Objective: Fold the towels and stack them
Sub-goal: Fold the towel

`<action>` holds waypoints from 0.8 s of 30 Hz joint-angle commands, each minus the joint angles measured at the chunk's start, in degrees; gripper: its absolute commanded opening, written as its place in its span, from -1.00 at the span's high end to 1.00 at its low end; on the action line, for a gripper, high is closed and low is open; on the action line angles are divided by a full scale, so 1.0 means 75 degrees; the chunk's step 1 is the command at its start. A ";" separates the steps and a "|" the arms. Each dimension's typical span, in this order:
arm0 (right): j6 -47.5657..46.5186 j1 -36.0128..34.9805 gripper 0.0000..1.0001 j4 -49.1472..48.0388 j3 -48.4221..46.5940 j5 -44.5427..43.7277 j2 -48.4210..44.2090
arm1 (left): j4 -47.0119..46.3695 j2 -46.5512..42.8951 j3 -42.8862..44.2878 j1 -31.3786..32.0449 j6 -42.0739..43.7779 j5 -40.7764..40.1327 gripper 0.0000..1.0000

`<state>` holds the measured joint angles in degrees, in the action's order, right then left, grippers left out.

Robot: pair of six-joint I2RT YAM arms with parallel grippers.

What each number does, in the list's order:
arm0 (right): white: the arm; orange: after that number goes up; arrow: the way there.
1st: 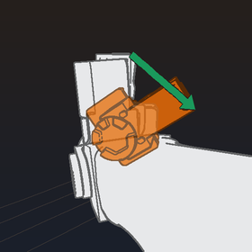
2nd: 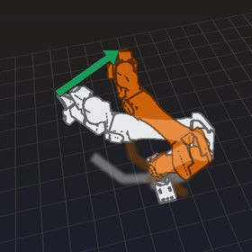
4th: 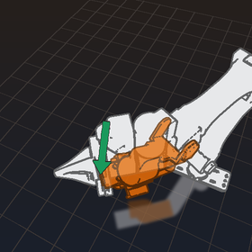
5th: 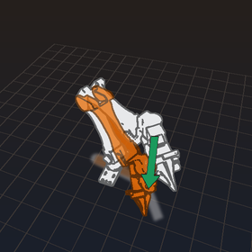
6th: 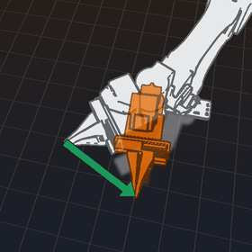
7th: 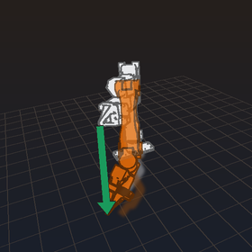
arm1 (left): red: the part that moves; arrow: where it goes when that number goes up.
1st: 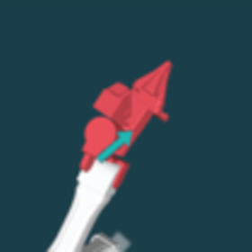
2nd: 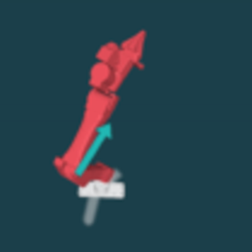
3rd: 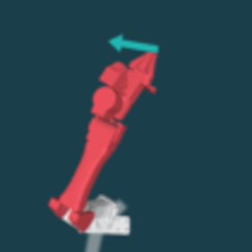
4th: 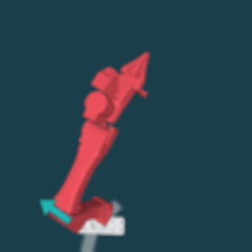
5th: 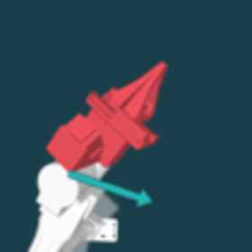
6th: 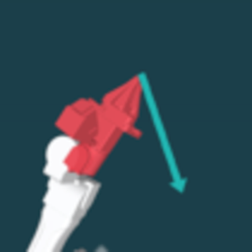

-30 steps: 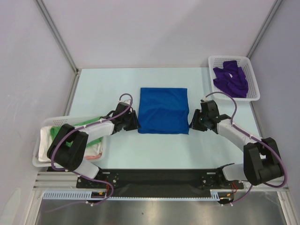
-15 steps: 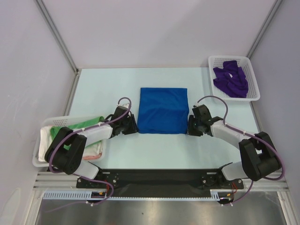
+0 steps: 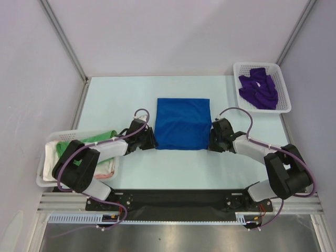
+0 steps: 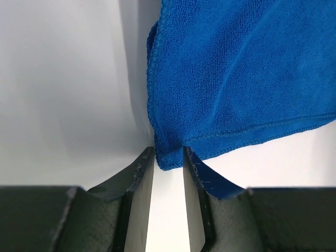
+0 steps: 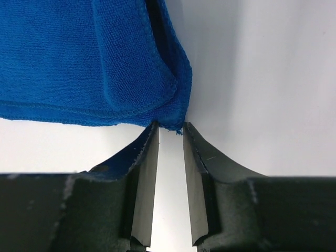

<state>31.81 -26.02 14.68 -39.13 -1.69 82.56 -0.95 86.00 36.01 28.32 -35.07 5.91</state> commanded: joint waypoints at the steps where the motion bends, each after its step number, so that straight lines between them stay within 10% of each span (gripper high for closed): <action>1: 0.0141 -0.0046 0.38 0.0000 0.0179 -0.0477 -0.0169 | -0.0131 0.0041 -0.0102 0.0080 -0.0035 -0.0097 0.31; 10: 0.0059 -0.0070 0.58 0.0035 0.0214 -0.0746 0.0042 | -0.0108 0.0159 -0.0102 0.0068 -0.0012 -0.0144 0.97; 14: -0.0023 -0.0105 0.95 0.0328 0.0272 -0.0782 -0.0191 | 0.0033 -0.0179 -0.0172 0.0080 -0.0011 -0.0144 0.99; 24: 0.0024 -0.0163 0.98 0.1348 0.0530 -0.0642 -0.1200 | 0.0783 -0.1129 -0.0477 0.0080 -0.0129 -0.0343 0.99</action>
<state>32.12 -26.68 21.37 -36.12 -6.15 75.55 2.87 80.36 33.47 28.51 -35.18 4.64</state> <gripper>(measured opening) 0.011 0.011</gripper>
